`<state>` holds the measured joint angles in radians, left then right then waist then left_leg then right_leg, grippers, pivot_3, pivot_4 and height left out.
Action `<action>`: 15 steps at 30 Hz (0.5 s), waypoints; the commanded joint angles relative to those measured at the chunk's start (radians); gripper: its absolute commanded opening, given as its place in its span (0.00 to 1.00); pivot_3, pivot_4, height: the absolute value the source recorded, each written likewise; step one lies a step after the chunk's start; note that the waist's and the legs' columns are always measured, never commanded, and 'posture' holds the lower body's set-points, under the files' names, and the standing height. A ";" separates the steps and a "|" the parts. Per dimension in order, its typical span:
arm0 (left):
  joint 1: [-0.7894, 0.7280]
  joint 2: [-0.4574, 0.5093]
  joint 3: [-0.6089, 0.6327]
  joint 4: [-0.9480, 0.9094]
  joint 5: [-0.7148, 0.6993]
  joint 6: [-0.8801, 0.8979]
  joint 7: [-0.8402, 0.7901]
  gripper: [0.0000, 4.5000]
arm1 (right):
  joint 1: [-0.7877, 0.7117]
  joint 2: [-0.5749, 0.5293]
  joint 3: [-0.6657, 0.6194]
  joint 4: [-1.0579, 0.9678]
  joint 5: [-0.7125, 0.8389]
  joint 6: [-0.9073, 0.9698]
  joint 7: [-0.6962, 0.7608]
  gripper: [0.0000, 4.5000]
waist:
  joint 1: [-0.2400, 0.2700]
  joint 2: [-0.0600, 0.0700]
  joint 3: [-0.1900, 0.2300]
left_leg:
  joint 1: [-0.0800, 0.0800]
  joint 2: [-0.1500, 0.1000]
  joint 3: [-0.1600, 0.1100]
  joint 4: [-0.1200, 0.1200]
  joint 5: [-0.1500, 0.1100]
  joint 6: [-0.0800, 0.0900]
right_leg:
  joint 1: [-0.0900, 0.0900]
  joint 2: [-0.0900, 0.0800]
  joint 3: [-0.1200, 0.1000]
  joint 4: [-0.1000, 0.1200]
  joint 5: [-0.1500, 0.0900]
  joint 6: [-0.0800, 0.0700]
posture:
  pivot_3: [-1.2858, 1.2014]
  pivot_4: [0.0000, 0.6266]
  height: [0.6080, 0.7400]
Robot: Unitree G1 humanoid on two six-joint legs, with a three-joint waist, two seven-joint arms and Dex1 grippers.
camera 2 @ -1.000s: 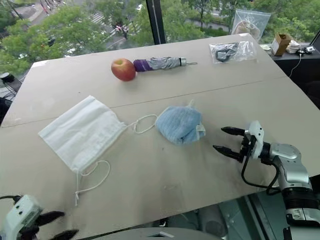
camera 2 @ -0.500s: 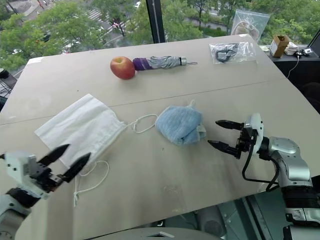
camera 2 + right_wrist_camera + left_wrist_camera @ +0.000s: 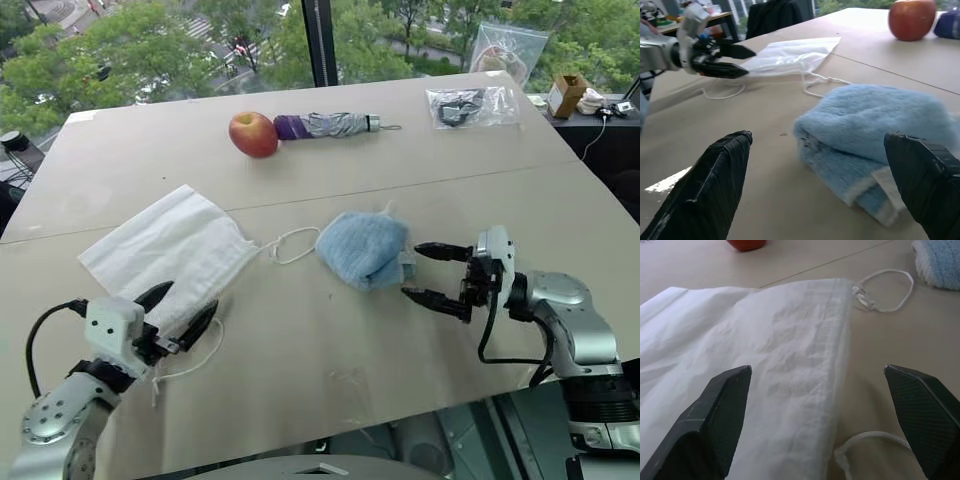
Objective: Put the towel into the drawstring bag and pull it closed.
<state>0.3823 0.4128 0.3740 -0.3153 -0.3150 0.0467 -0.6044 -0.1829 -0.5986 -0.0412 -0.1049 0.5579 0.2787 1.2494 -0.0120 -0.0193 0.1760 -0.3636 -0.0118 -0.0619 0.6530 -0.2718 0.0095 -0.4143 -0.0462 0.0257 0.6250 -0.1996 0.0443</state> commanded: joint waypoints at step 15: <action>-0.082 0.052 0.009 0.072 -0.049 0.017 -0.031 0.97 | -0.025 -0.009 0.046 -0.145 -0.001 0.013 -0.038 1.00 | 0.000 0.000 0.000 | 0.000 0.000 0.000 0.000 0.000 0.000 | 0.000 0.000 0.000 0.000 -0.002 0.003 | 0.52 0.24 1.00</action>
<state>0.2991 0.4496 0.3720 -0.2242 -0.3390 0.0553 -0.6298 -0.1908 -0.6040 0.0069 -0.2174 0.5492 0.2989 1.2132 -0.0122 -0.0192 0.1760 -0.3634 -0.0119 -0.0620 0.6531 -0.2718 0.0095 -0.4142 -0.0463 0.0255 0.6252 -0.2013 0.0471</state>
